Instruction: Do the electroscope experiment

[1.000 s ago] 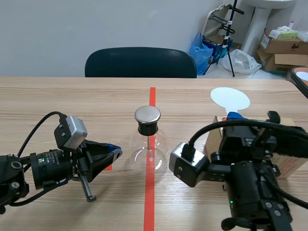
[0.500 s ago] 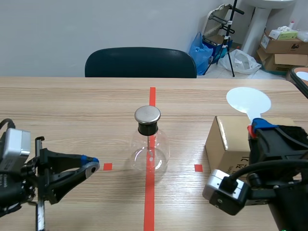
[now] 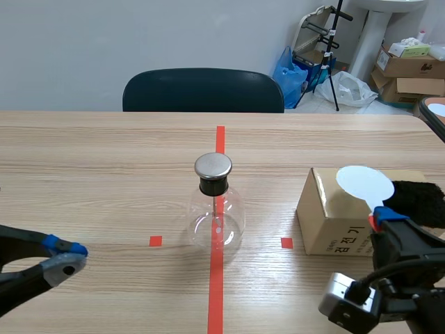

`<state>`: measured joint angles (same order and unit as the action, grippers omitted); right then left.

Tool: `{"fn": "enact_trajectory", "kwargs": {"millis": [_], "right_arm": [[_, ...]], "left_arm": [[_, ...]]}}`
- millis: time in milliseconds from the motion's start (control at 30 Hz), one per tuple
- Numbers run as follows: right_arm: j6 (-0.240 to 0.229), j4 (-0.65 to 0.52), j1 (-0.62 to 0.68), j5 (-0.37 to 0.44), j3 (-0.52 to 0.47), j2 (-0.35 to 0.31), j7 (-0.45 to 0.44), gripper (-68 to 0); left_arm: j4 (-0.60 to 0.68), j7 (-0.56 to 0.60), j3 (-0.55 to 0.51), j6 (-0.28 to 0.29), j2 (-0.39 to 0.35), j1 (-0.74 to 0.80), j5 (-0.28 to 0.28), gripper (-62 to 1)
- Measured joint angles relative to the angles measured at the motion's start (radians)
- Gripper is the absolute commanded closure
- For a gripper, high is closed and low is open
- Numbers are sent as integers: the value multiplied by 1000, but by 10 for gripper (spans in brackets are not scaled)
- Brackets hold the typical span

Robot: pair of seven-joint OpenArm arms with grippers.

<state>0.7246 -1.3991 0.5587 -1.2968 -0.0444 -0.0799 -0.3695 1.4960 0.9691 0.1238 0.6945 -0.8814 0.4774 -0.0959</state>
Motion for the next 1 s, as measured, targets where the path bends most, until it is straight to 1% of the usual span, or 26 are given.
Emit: {"fn": "enact_trajectory", "kwargs": {"millis": [100, 233, 267, 333, 367, 467, 500, 533, 567, 633, 733, 1000], "right_arm": [[0, 39, -29, 0, 0, 0, 0, -15], [0, 75, -51, 0, 0, 0, -26, -15], [0, 82, -52, 0, 1, 0, -27, -15], [-1, 95, -55, 0, 1, 0, -36, -15], [0, 99, -56, 0, 1, 0, -42, -15], [-3, 100, -56, 0, 1, 0, -42, -15], [-3, 100, -57, 0, 1, 0, -42, -15], [-3, 100, -59, 0, 1, 0, -42, -15], [-3, 100, -60, 0, 1, 2, -42, -15], [-3, 100, -66, 0, 1, 6, -42, -15], [-3, 101, -74, -3, 1, 8, -42, -15], [-2, 160, -90, -4, 3, 8, -42, -15]], "left_arm": [[54, -48, -89, 0, 0, 87, 33, -25], [130, -138, -177, 0, 0, 195, 33, -26], [147, -154, -197, 0, 0, 219, 48, -26], [173, -166, -235, 0, 1, 267, 120, -26], [185, -172, -257, 0, 1, 287, 146, -26], [219, -181, -322, 0, 1, 325, 153, -37], [226, -182, -338, 0, 2, 330, 153, -68], [231, -185, -352, 0, 6, 335, 154, -119], [232, -188, -361, 0, 8, 340, 156, -189], [232, -188, -365, 0, 10, 343, 157, -352], [232, -191, -364, 0, 12, 343, 154, -623], [232, -191, -362, 0, 12, 343, 153, -623]]}}
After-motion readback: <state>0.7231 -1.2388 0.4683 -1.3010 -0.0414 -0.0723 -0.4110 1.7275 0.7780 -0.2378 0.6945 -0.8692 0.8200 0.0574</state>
